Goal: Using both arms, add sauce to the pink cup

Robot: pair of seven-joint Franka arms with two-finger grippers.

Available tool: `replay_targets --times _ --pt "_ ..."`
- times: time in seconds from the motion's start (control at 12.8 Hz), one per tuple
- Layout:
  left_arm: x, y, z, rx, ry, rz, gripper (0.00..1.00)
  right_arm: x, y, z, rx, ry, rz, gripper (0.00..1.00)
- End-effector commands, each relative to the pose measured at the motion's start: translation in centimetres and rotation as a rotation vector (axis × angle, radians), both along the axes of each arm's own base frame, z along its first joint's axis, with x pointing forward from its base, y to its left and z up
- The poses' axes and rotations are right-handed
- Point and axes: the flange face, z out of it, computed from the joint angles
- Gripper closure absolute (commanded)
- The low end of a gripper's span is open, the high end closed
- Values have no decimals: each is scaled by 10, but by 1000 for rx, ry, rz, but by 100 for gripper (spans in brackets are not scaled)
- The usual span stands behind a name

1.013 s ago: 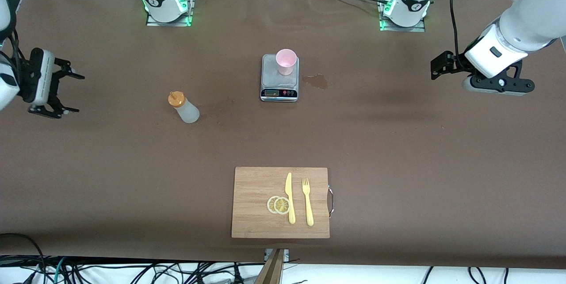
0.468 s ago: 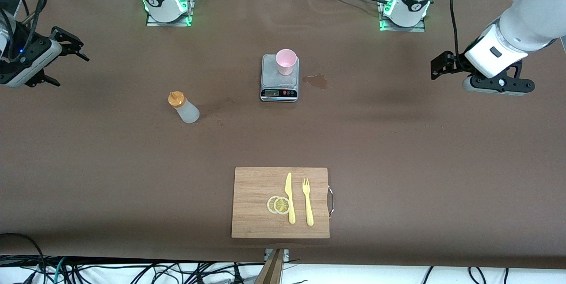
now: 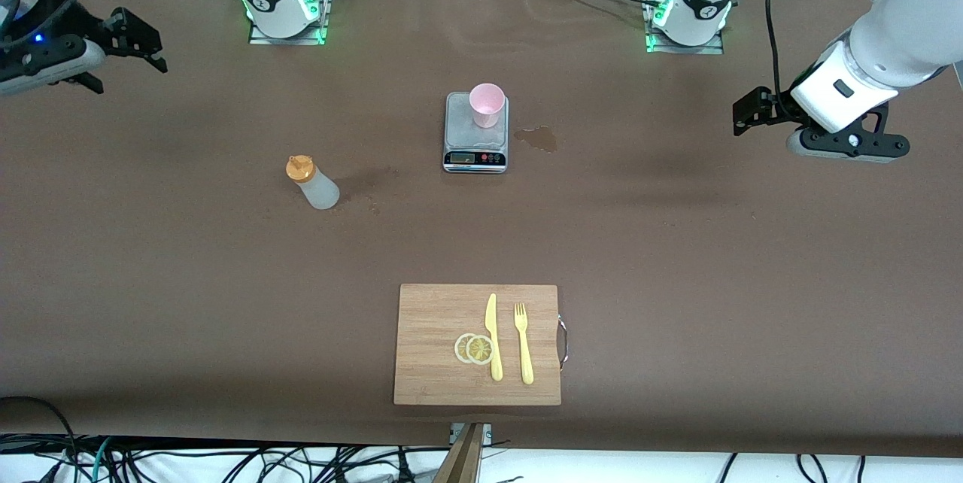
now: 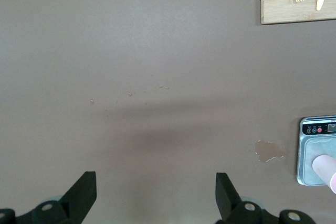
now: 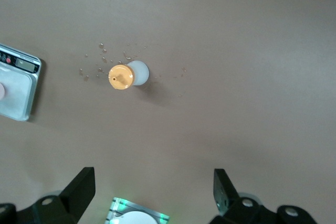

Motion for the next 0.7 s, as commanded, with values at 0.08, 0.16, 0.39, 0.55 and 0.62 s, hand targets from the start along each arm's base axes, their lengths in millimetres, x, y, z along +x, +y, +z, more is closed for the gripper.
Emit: replay_targets --times 0.08,0.16,0.39,0.55,0.62 --pt "1 3 4 6 2 -16 0 2 -7 6 -6 -43 -55 0" --pt "1 2 4 6 2 -18 0 6 -24 4 19 -48 -95 0" --pt "1 2 4 6 2 -16 0 9 -22 9 25 -50 -82 0" --pt "1 2 4 6 2 -10 0 7 -11 13 21 -43 -75 0" --pt "1 2 4 6 2 -14 0 6 -12 12 21 -41 -78 0"
